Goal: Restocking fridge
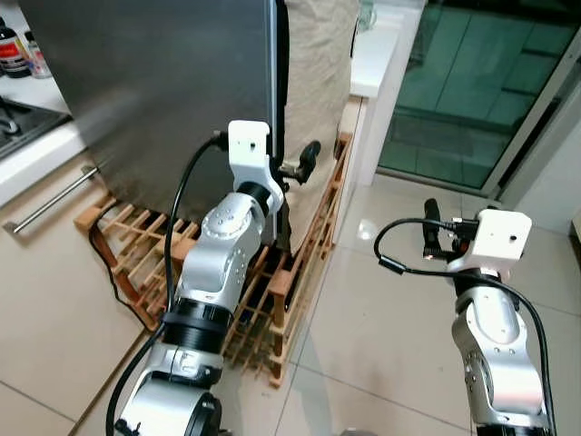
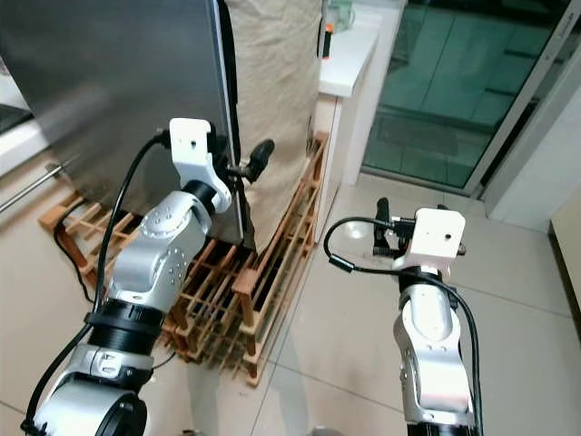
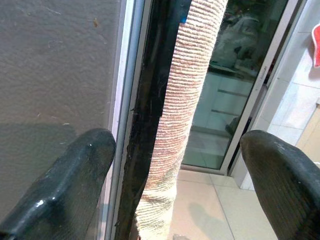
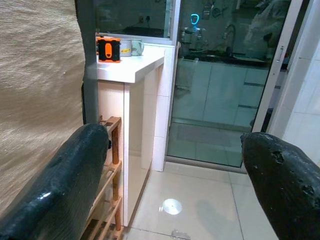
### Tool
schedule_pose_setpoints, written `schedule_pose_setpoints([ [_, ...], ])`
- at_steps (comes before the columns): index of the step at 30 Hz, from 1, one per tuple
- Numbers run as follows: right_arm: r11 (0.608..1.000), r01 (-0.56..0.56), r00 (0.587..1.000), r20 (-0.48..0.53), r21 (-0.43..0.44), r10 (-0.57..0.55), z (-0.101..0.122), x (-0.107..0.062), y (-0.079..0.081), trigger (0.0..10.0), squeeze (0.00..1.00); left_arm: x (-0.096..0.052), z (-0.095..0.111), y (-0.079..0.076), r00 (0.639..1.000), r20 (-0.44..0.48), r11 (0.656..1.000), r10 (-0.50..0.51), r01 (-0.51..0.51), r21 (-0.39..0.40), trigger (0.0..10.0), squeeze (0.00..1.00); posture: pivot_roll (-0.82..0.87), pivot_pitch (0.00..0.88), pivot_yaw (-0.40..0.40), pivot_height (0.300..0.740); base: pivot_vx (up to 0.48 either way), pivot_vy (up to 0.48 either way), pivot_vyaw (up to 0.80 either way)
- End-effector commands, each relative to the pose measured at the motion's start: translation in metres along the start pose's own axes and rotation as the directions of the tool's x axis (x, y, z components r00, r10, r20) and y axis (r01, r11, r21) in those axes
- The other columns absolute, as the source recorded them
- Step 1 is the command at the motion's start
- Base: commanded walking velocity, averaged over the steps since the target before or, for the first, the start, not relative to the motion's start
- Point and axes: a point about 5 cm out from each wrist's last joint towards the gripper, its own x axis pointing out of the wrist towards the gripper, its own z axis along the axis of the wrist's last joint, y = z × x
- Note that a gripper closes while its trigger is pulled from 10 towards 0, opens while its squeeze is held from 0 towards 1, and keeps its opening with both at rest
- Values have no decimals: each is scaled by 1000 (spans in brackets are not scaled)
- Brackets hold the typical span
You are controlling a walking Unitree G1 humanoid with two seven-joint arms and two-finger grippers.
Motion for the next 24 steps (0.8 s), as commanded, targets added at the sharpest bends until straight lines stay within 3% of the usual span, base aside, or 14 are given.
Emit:
schedule_pose_setpoints([
  [1, 1000, 7, 1000, 0, -1, -7, 0, 0, -2, 10000, 0, 4, 4, 8, 999, 3, 999, 43, -43, 0, 10000, 0, -153, 6, 16, 740, 0, 0, 0],
  [11, 1000, 3, 1000, -2, -7, -3, -1, 0, -1, 10000, 0, 13, 11, -12, 998, 7, 994, -56, 57, -96, 10000, 0, -159, 0, 24, 740, 0, 0, 0],
  [20, 1000, 11, 1000, -6, -12, -11, -3, -1, -2, 10000, 0, 12, 9, -29, 990, -8, 986, -139, 138, -98, 10000, 0, -167, 0, 32, 740, 0, 0, 0],
  [24, 1000, 12, 1000, -9, -14, -12, -4, -2, -3, 10000, 0, 15, -1, -32, 986, -51, 986, -156, 152, -67, 10000, 0, -165, 0, 28, 740, 0, 0, 0],
])
